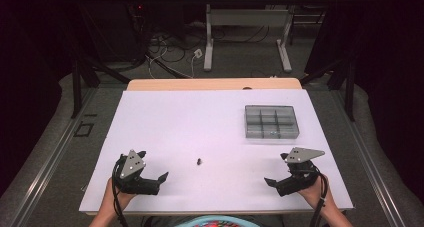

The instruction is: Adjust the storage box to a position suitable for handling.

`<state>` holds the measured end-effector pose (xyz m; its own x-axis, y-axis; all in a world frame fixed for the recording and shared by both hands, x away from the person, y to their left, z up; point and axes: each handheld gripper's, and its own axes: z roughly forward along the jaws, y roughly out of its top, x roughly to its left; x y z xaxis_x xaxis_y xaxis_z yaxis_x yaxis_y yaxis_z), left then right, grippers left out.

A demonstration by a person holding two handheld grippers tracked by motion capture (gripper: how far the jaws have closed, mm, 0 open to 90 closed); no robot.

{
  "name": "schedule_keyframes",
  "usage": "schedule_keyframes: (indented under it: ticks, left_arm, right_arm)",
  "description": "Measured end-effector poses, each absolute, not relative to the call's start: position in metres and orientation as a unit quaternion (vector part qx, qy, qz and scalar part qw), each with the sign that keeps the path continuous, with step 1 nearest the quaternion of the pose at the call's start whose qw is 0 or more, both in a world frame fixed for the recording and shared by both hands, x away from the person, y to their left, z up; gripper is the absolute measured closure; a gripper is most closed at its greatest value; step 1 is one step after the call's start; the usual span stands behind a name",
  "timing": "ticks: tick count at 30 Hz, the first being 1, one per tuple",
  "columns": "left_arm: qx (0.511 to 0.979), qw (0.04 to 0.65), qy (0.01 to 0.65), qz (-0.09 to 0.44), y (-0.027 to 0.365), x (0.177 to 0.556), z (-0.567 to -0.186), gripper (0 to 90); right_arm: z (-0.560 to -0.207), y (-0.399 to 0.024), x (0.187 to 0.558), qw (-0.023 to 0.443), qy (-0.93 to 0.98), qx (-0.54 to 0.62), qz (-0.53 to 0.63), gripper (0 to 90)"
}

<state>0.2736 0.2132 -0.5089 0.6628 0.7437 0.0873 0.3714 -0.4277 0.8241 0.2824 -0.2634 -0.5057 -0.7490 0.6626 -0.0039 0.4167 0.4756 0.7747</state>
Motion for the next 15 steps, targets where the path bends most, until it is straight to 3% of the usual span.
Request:
schedule_keyframes:
  ticks: [15]
  left_arm:
    - [0.818, 0.407, 0.337, 0.229, 0.2115, 0.274, -0.5091, 0.0]
  right_arm:
    - [-0.507, -0.2602, 0.2887, 0.152, 0.845, 0.32, 0.401, 0.0]
